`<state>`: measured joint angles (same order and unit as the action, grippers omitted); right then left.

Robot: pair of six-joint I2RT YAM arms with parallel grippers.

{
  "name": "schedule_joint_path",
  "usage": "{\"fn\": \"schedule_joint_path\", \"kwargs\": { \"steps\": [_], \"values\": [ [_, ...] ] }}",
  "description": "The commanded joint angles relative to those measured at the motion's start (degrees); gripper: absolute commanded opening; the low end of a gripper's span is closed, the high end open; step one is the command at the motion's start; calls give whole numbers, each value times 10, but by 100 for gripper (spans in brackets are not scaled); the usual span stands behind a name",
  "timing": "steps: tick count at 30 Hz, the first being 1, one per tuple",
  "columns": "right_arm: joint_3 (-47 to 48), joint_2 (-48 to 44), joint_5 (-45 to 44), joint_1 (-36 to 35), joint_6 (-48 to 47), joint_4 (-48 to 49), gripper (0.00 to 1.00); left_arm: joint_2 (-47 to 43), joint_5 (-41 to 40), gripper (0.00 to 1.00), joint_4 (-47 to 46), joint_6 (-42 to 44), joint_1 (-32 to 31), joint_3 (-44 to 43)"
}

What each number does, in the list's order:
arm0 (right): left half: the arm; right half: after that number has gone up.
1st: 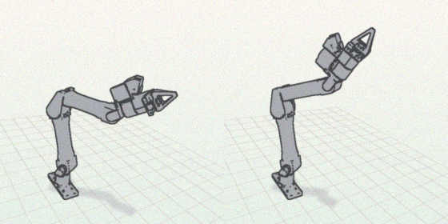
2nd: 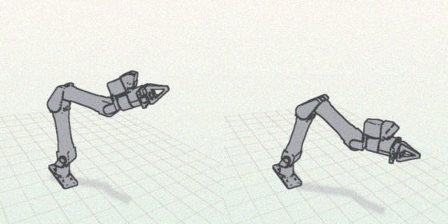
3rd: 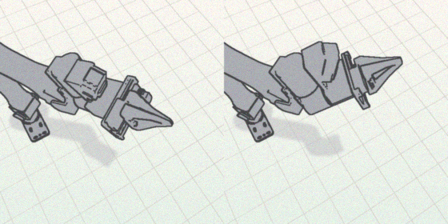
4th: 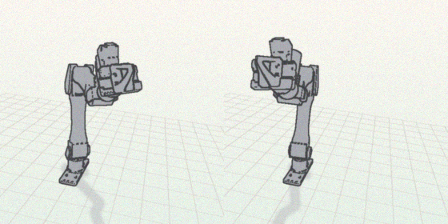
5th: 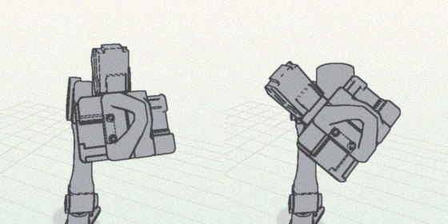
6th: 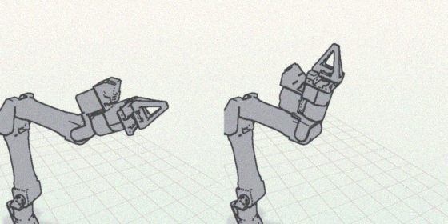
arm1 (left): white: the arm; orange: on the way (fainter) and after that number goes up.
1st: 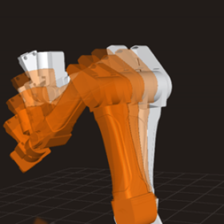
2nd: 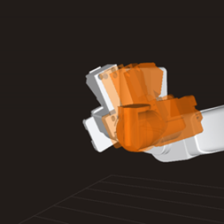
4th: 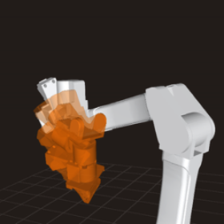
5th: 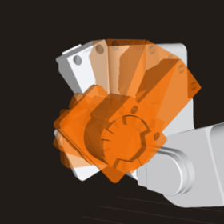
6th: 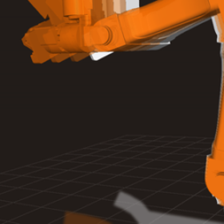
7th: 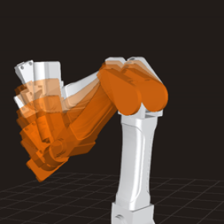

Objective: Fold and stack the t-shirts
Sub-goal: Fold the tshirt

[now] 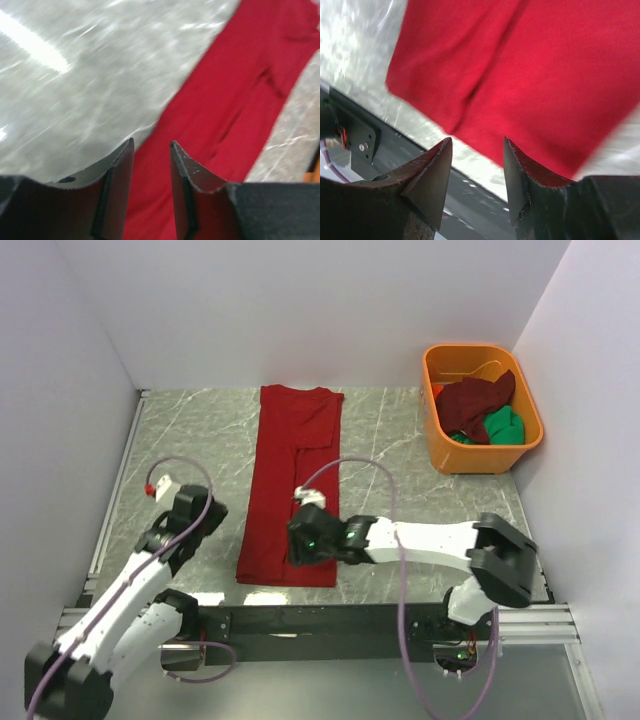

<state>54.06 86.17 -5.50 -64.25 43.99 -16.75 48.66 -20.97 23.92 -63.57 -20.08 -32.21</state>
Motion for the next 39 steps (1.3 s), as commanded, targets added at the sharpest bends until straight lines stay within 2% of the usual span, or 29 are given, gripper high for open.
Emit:
{"fn": "schedule_joint_path", "kwargs": {
  "steps": [1, 4, 7, 16, 19, 25, 28, 29, 32, 39],
  "values": [
    [54, 53, -52, -43, 50, 23, 51, -86, -8, 40, 79, -43, -2, 36],
    [95, 104, -59, -66, 52, 2, 49, -98, -38, 40, 129, -77, -3, 36],
    [128, 143, -76, -83, 52, -18, 49, -89, -52, 45, 162, -96, -4, 31],
    [170, 192, -104, -98, 57, -62, 48, -79, 5, 44, 107, -73, -4, 65],
    [168, 197, -102, -99, 57, -65, 45, -79, 16, 43, 95, -69, -4, 72],
    [141, 190, -97, -105, 64, -62, 31, -69, 37, 41, 77, -60, -4, 77],
    [127, 183, -92, -104, 66, -57, 17, -61, 45, 41, 70, -57, -4, 79],
    [125, 178, -92, -104, 66, -57, 10, -58, 48, 41, 66, -54, -4, 81],
    [109, 165, -89, -105, 70, -50, 2, -48, 58, 40, 60, -47, -4, 83],
    [80, 142, -80, -105, 73, -40, 1, -41, 95, 40, 40, -24, -5, 94]
  ]
}}
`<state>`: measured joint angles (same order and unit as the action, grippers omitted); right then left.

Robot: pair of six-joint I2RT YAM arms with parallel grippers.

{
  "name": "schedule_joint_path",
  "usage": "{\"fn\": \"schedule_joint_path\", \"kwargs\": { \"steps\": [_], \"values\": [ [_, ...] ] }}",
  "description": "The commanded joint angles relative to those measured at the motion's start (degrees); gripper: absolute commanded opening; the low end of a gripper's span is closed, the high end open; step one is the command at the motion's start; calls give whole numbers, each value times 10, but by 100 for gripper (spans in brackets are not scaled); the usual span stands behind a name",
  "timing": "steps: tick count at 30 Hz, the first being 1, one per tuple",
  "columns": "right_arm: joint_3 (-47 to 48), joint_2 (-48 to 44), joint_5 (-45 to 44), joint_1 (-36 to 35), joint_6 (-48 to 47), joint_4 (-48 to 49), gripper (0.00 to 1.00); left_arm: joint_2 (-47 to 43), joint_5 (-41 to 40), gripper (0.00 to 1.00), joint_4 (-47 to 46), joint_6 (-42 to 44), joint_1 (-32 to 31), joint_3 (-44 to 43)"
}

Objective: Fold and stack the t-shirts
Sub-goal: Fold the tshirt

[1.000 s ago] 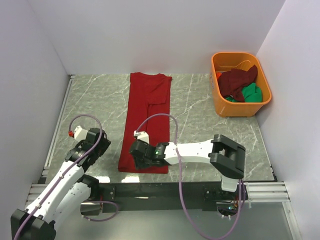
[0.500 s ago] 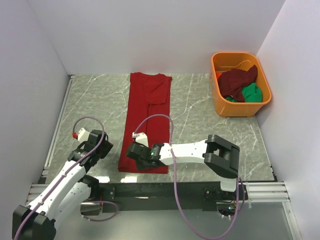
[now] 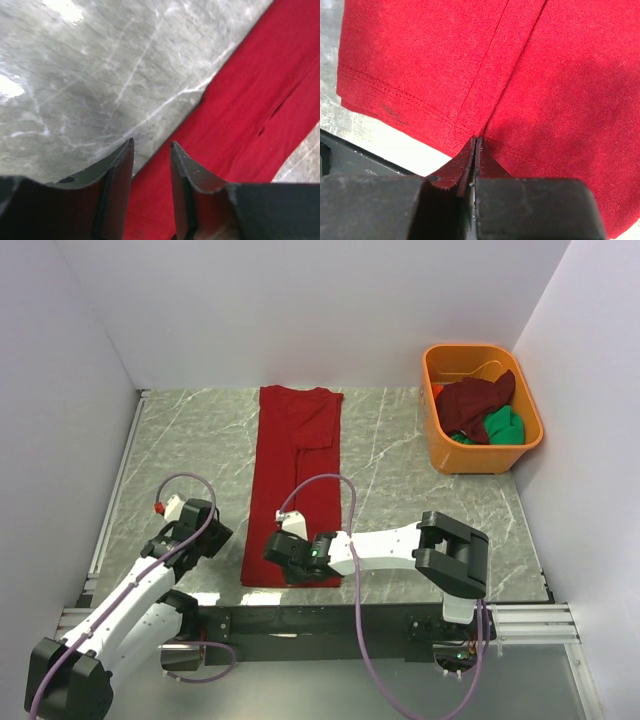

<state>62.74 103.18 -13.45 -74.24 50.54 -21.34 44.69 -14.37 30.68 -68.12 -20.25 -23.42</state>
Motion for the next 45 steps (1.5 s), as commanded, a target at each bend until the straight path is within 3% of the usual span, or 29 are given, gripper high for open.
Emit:
{"fn": "schedule_joint_path", "kwargs": {
  "steps": [1, 5, 18, 31, 39, 45],
  "values": [
    [-8, -29, 1, -5, 7, 8, 2, -2, 34, 41, -33, 26, -2, 8],
    [-28, -60, 1, -3, 9, 16, 12, 2, 57, 43, -43, 21, -3, 28],
    [-188, -163, 11, 7, 43, 68, 11, -27, 53, 52, -33, -29, -74, 59],
    [-319, -246, 62, 66, 49, 121, 11, -55, 48, 51, 13, -89, -147, 82],
    [-385, -314, 69, 101, 45, 119, 11, 7, 36, 49, 29, -137, -234, 68],
    [-375, -372, 98, 100, 37, 107, 12, 36, 20, 47, 92, -193, -310, 37]
  ]
}}
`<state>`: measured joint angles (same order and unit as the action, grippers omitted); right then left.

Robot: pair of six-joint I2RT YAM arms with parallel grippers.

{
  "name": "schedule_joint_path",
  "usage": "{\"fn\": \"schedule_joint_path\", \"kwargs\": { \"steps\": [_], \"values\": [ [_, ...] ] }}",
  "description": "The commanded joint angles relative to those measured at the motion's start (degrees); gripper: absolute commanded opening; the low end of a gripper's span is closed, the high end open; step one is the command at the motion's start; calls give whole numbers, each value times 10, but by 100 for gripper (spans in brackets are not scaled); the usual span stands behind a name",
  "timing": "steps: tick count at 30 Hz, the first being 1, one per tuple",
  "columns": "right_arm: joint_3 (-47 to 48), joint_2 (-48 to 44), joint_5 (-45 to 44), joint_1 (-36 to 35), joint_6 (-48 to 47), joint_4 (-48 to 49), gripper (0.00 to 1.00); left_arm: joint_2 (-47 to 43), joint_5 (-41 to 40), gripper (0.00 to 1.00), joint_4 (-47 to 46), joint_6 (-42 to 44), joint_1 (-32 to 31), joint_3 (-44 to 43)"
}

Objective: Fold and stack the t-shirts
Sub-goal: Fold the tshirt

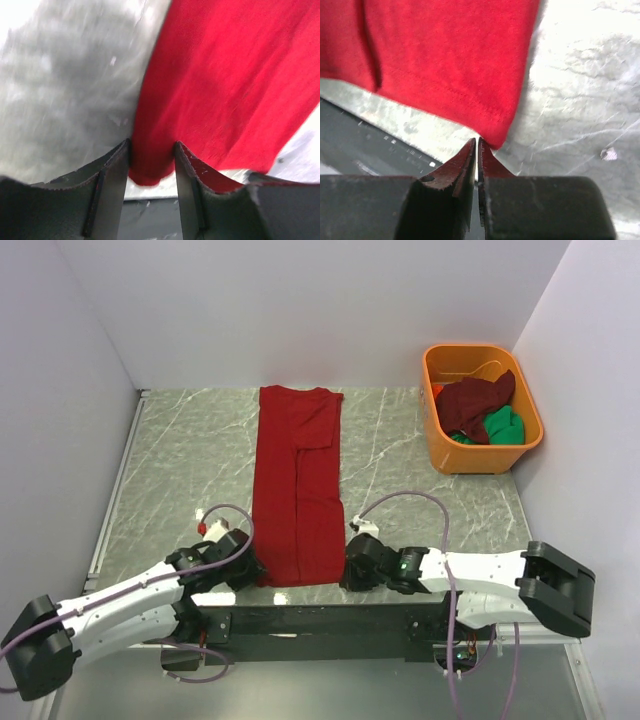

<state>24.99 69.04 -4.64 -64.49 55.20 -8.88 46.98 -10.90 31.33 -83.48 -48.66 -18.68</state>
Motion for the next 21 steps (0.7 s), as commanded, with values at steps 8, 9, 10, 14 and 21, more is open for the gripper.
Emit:
{"fn": "schedule_joint_path", "kwargs": {
  "steps": [8, 9, 10, 14, 21],
  "values": [
    [34, -144, -38, 10, 10, -128, 39, 7, -56, 51, 233, -42, -43, -108],
    [30, -149, -44, 16, 12, -132, 41, 14, -64, 52, 236, -39, -43, -113],
    [27, -153, -41, 23, 14, -133, 41, 19, -66, 53, 236, -37, -43, -117],
    [7, -148, -16, 48, 22, -105, 42, 49, -56, 54, 209, -26, -43, -105],
    [-57, -136, 59, 108, 37, -2, 42, 45, -67, 48, 167, -16, -42, -87]
  ]
}}
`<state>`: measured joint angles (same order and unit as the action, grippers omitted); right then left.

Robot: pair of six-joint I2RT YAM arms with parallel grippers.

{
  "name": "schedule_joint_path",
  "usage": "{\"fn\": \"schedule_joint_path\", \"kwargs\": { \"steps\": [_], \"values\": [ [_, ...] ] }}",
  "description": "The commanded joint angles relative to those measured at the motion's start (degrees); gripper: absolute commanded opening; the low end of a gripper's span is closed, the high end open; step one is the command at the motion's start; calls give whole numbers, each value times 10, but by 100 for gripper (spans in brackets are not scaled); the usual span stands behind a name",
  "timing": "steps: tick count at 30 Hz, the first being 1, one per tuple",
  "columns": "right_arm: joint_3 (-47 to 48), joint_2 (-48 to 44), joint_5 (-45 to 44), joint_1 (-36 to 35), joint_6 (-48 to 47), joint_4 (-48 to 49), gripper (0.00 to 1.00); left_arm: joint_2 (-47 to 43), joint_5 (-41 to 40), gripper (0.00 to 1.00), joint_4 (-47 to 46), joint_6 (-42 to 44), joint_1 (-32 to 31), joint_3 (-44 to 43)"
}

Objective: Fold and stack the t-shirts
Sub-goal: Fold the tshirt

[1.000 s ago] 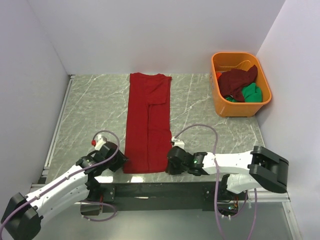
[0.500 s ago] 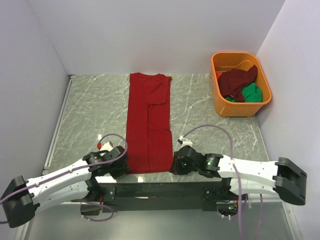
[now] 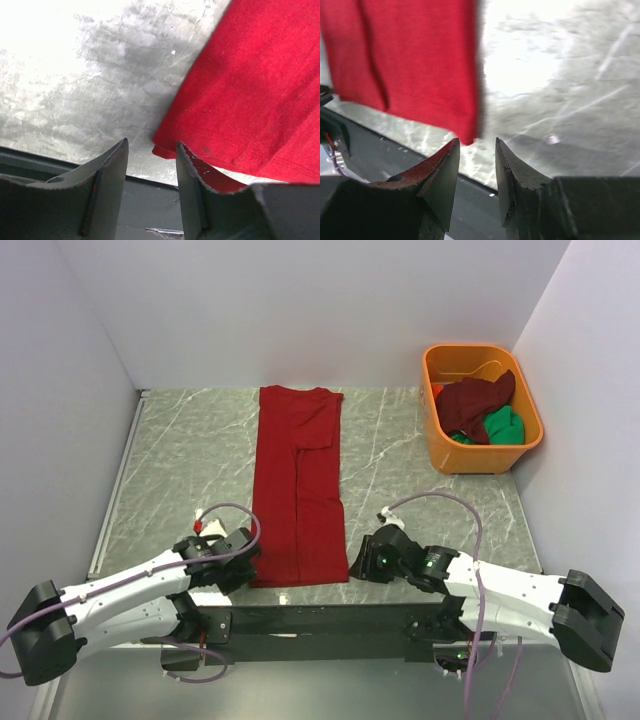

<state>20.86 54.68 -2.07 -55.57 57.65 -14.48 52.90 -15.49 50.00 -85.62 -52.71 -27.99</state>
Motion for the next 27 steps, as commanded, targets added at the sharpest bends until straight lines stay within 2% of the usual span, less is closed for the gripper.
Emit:
{"fn": "schedule_joint_path", "kwargs": {
  "steps": [1, 13, 19, 21, 23, 26, 27],
  "values": [
    [-19, 10, 40, 21, 12, 66, 42, -17, -22, 48, -24, 7, -3, 13],
    [-57, 65, 64, 21, 39, 139, 41, -42, -1, 46, -69, 0, -3, 70],
    [-68, 82, 65, 22, 50, 161, 40, -39, 2, 40, -86, 14, -2, 77],
    [-67, 93, 66, 21, 51, 166, 39, -30, 3, 33, -93, 20, -3, 75],
    [-67, 101, 66, 20, 50, 172, 38, -25, 6, 21, -101, 27, -3, 73],
    [-61, 112, 60, 21, 40, 159, 26, -25, 31, 1, -141, 48, -3, 76],
    [-60, 107, 58, 21, 37, 151, 14, -24, 39, 1, -152, 57, -3, 79]
  ]
}}
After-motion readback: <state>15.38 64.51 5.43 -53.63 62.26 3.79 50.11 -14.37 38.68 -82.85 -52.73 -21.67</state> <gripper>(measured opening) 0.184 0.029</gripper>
